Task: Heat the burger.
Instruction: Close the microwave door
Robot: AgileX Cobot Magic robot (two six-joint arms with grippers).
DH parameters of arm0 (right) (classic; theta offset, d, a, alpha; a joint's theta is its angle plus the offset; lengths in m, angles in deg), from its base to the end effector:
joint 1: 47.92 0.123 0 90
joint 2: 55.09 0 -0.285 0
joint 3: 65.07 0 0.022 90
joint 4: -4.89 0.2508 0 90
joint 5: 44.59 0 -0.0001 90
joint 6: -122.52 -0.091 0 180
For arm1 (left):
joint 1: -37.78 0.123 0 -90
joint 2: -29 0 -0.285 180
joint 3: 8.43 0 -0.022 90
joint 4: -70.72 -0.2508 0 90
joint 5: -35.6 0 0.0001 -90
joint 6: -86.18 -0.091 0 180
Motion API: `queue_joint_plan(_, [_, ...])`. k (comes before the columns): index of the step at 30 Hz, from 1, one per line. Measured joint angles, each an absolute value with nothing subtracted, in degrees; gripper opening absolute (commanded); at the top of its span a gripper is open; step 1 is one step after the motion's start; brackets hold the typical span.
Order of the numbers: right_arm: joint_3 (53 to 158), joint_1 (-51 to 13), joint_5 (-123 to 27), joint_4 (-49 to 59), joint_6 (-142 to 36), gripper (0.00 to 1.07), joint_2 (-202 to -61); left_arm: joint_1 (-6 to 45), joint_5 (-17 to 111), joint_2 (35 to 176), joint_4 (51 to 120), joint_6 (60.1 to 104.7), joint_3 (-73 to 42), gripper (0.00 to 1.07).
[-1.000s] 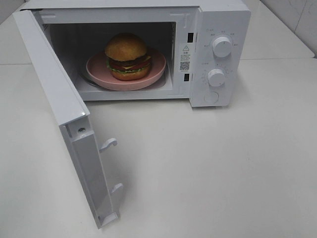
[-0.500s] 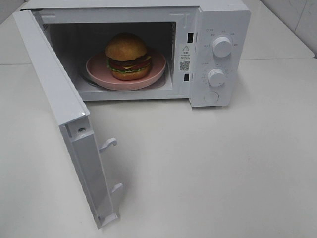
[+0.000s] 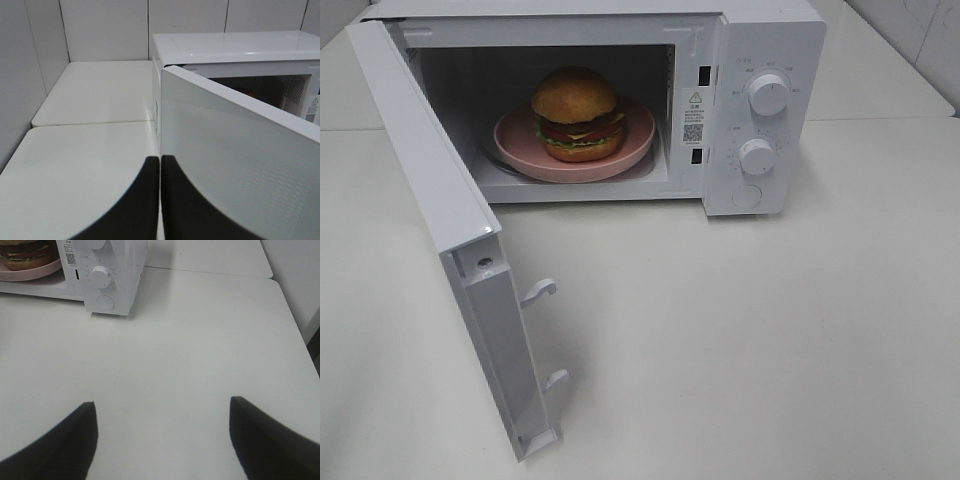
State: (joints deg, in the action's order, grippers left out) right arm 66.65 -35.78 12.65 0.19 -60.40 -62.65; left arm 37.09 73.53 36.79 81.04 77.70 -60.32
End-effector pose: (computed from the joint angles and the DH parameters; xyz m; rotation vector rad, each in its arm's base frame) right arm -0.0024 -0.0069 0.2840 -0.1573 1.9655 0.0746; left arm 0.0126 -0.0102 0.2959 0.0973 1.6931 -0.0986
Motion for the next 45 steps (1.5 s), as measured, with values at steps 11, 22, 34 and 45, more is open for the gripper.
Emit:
queue_joint_plan(11, [66.65,-35.78,12.65,0.19,-60.40,0.68,-62.65,37.09,54.05,56.72,81.15,75.98,-65.54,0.00])
queue_joint_plan(22, [66.65,-35.78,12.65,0.19,-60.40,0.68,-62.65,34.34,29.53,85.09,85.39,74.66,-65.60,0.00])
queue_joint_plan(34, [66.65,-35.78,12.65,0.19,-60.40,0.68,-62.65,24.43,-1.53,111.38,77.14,84.97,-65.48,0.00])
queue_joint_plan(45, [66.65,-35.78,12.65,0.19,-60.40,0.68,-62.65,24.49,-3.65,123.99,58.46,97.87,-56.49,0.00])
